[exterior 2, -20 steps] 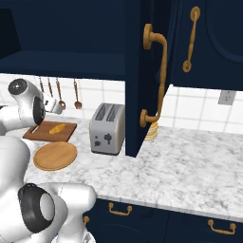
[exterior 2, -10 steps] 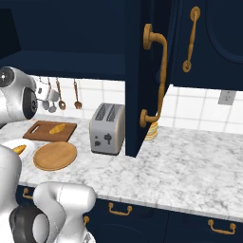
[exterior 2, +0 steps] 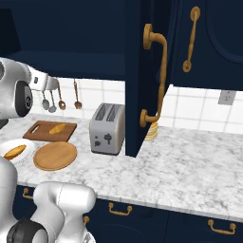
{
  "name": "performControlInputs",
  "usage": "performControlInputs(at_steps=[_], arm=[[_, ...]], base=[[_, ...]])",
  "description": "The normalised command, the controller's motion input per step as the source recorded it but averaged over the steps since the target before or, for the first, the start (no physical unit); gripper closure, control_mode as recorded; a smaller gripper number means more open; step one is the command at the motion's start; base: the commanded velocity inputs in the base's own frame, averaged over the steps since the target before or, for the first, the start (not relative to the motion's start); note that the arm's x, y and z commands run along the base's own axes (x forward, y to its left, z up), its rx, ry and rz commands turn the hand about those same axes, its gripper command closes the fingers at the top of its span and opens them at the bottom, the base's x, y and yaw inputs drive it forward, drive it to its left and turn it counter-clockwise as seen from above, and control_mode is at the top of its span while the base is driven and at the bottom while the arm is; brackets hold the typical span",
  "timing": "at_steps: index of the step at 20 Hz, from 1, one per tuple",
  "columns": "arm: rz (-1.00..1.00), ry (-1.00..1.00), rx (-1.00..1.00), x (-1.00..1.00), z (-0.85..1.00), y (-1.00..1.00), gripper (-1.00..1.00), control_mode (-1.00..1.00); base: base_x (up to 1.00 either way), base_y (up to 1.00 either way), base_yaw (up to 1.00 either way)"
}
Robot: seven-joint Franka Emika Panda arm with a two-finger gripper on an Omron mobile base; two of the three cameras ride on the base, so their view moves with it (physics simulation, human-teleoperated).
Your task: From the different types of pastries on the counter, select a croissant and place it on the cutting board. Then retrieve a jar of jam from the cabinet and place it alongside the croissant on the cutting board.
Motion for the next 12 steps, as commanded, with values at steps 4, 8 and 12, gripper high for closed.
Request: performControlInputs(at_steps=[4,8,12], arm=[[0.00,-0.01,0.00,-0.11,0.61,-0.28,-1.00,-1.00],[-0.02,0.00,0.00,0.00,0.50,-0.24,-1.00,-1.00],[-0.02,-0.03,-0.05,0.00,0.47,-0.21,-1.00,-1.00]], base=[[0.00,0.00,0.00],[0.00,0.00,0.00],[0.00,0.00,0.00]])
